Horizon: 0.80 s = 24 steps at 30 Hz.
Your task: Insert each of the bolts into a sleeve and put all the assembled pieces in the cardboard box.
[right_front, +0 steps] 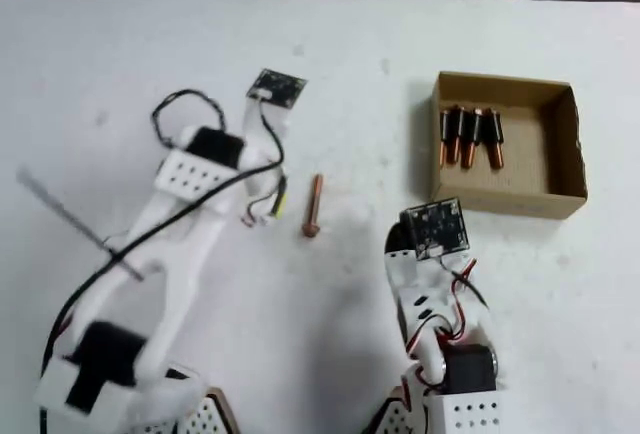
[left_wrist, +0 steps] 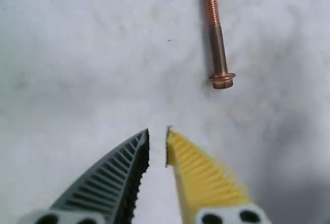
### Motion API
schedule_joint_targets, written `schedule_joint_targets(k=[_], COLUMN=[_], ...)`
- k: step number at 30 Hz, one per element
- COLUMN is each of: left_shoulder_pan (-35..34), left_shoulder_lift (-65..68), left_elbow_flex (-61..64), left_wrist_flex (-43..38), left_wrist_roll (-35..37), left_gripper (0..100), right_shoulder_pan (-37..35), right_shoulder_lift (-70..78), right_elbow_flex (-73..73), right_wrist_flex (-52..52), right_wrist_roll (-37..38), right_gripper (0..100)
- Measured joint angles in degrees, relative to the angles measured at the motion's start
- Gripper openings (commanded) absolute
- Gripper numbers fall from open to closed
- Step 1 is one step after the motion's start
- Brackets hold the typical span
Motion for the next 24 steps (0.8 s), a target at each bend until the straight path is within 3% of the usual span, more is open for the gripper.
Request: schedule_joint_targets(k=[11, 18, 24], left_shoulder_pan=[0.2, 6.0, 7.4], left_shoulder_lift=[20.8, 30.7, 36.6], left_elbow_flex=[-14.7, -22.8, -27.3], left_wrist_flex=[0.0, 0.0, 0.0], left_wrist_roll=[0.7, 1.1, 5.7], left_gripper=[18, 18, 18], right_shoulder_pan=[0.0, 0.0, 0.0], right_shoulder_lift=[0.0, 0.0, 0.0], right_elbow_flex=[0.0, 0.0, 0.0], right_wrist_flex=[0.0, 0.0, 0.0], right_wrist_roll=[0.0, 0.0, 0.0], right_gripper=[1.5, 1.5, 1.5])
